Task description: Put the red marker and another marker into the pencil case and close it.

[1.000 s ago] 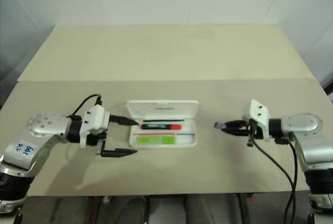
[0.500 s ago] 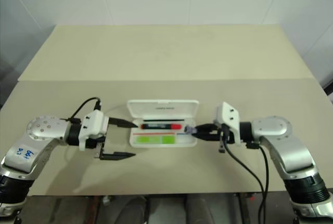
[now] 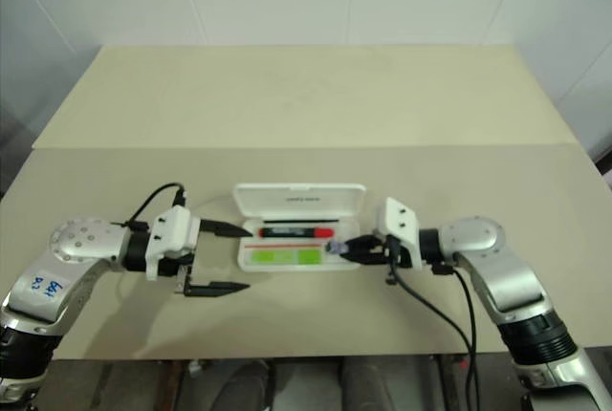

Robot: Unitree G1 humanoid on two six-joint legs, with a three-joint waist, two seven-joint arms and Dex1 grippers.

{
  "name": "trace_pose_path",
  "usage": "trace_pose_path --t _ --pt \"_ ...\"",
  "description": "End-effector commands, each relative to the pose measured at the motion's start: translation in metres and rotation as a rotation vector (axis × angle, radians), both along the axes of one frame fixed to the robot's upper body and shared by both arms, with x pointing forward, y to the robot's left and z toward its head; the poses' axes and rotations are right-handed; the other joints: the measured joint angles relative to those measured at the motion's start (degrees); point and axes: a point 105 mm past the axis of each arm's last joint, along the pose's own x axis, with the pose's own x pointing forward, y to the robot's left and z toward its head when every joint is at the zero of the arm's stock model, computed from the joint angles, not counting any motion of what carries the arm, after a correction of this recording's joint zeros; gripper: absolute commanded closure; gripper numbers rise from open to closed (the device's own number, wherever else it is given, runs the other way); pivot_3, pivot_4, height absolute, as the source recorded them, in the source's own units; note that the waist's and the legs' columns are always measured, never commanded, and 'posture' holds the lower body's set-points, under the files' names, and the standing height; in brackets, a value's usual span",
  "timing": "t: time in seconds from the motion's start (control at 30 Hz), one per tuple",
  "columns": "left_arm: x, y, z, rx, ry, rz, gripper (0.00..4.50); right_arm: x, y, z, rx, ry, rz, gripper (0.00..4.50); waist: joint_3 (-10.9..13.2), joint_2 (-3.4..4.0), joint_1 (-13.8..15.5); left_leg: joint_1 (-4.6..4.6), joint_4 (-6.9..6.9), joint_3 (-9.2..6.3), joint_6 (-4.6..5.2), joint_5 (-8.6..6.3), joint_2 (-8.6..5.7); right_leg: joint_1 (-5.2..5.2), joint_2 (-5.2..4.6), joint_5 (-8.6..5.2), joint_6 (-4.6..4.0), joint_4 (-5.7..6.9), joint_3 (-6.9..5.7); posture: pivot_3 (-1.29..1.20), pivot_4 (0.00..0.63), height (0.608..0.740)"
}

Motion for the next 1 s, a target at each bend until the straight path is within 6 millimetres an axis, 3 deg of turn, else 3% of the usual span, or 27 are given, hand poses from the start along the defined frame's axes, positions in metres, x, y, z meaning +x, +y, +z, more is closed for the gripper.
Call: trace_pose_path --t 0.03,0.33,0.6,0.9,1.0 --pt "-0.001 -0.001 0.007 -0.012 -0.037 -0.001 0.00 0.001 0.001 0.000 -0.023 -0.039 0.036 4.17 0.0 0.00 0.0 0.00 0.00 0.00 0.00 0.00 0.00 0.00 0.00 0.00 0.00 0.00 0.00 0.00 0.150 0.740" --pt "-0.001 -0.005 0.009 -0.022 -0.036 -0.004 0.00 0.002 0.000 -0.009 -0.038 -0.018 0.060 4.17 0.0 0.00 0.0 0.01 -0.01 0.00 0.00 0.00 0.01 0.00 0.01 0.00 0.00 0.01 0.00 0.00 0.150 0.740" --pt "0.000 -0.006 0.009 -0.026 -0.033 -0.007 0.00 0.002 0.005 0.003 0.017 -0.034 0.058 1.39 0.0 0.00 0.0 0.01 -0.01 -0.01 0.00 0.00 0.00 0.00 0.00 0.00 0.00 0.01 0.00 0.00 0.150 0.740" --pt "-0.002 -0.005 0.009 -0.030 -0.024 -0.017 0.00 -0.010 0.006 0.020 0.037 -0.055 0.079 1.39 0.0 0.00 0.0 0.01 -0.01 -0.02 0.00 0.00 0.00 0.00 0.00 0.00 0.00 0.01 0.00 0.00 0.150 0.740" --pt "-0.003 -0.003 0.009 -0.036 -0.016 -0.013 0.00 -0.021 0.004 0.035 0.082 -0.078 0.070 1.39 0.0 0.00 0.2 -0.02 -0.02 -0.02 0.00 0.00 0.00 -0.01 0.00 0.00 0.00 0.01 0.00 0.00 0.150 0.740"
